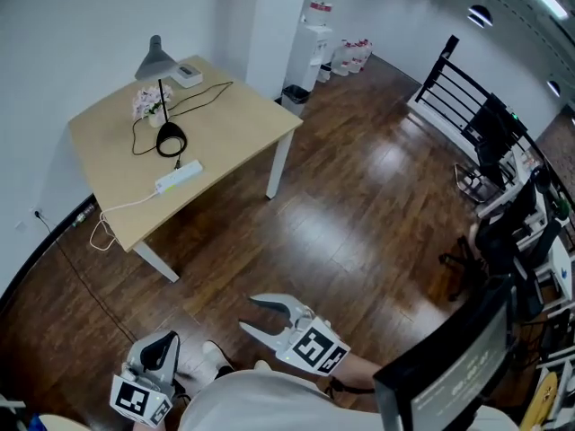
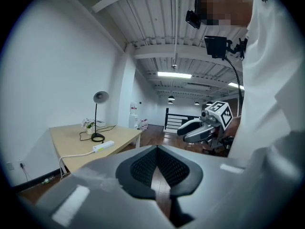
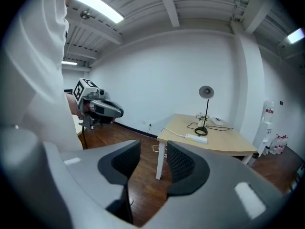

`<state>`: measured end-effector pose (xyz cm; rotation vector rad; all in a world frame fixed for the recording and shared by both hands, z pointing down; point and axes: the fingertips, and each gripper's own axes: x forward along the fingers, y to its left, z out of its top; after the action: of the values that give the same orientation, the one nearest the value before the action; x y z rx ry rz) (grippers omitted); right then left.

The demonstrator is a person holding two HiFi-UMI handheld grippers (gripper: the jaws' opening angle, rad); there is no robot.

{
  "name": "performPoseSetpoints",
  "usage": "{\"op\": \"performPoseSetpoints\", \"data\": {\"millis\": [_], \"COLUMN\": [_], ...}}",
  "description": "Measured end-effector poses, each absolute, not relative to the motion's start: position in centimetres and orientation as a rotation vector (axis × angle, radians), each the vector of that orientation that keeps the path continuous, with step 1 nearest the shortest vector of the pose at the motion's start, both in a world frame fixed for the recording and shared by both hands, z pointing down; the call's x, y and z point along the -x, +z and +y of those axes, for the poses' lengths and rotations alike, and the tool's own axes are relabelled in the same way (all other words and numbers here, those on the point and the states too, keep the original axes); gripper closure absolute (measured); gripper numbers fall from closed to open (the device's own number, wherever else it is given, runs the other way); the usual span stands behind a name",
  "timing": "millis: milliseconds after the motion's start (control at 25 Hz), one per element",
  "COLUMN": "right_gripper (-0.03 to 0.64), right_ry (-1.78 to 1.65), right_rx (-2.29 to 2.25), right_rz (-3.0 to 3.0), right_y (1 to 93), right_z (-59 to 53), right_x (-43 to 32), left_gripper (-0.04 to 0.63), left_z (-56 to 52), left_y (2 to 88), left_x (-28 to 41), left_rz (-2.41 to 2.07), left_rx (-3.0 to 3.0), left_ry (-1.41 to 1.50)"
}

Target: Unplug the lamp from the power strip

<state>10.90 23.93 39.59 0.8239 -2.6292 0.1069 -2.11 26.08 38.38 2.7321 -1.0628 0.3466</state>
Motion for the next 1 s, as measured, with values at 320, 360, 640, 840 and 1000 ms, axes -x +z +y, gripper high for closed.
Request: {"op": "performPoseSetpoints", "data": {"millis": [320,360,640,840,1000], "right_gripper": [0.440,0.440,0.441,0.442,0.442], "right_ry": [0.098,0.096,0.094,0.152,0.161], "right_rx": [-0.831,-0.833,-0.835,-0.876,-0.881], "right_rz": [-2.670,-2.677,-2.662,-2.705,-2.692], "right_y": [38.1,38.0,38.1,38.2,38.3], "right_z": [27.9,28.2,29.9,30.2,30.3], "right_x": [-14.1,-14.4,-16.1,-16.6,-16.7], "left_gripper": [0.592,0.592,0.592,0.592,0.592], "left_z": [29.7,30.1,31.8,32.3,32.2], "left_y": [37.2,37.2,37.4,37.7,37.8], "left_x": [-1.8,-2.2,-4.0,-4.4,-4.3], "left_rz": [-1.064,-1.067,-1.041,-1.021,-1.012], "left_rx": [-2.726,-2.729,-2.750,-2.757,-2.759], "left_ry": [0.291,0.296,0.330,0.342,0.346]}}
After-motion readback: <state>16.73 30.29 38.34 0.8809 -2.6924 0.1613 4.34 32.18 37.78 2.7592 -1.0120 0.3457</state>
